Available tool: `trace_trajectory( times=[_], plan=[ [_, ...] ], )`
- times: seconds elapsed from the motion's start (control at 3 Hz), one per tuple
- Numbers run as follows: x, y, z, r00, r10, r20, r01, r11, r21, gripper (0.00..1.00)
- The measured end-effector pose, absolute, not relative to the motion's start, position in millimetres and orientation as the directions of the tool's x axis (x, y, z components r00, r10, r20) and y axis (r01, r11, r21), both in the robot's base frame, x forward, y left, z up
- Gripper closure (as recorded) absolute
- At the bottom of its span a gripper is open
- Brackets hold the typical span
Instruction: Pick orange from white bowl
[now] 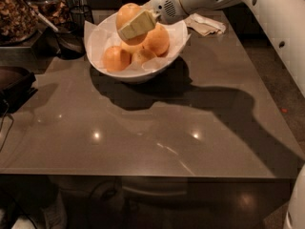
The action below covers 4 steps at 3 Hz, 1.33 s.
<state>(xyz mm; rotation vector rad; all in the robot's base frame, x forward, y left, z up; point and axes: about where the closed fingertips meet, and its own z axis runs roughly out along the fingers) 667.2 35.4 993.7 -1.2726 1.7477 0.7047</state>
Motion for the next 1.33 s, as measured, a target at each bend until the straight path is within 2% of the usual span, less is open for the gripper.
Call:
trace_trajectory(
  times=[0.33,1.33],
  plan=[
    [642.5,38.5,1006.2,-0.149,-0.457,-0.877,-0.936,0.352,-0.024,1.0],
    [508.0,24.1,1043.9,-0.286,-0.36,-0.888,-0.796,0.605,0.012,1.0]
  ],
)
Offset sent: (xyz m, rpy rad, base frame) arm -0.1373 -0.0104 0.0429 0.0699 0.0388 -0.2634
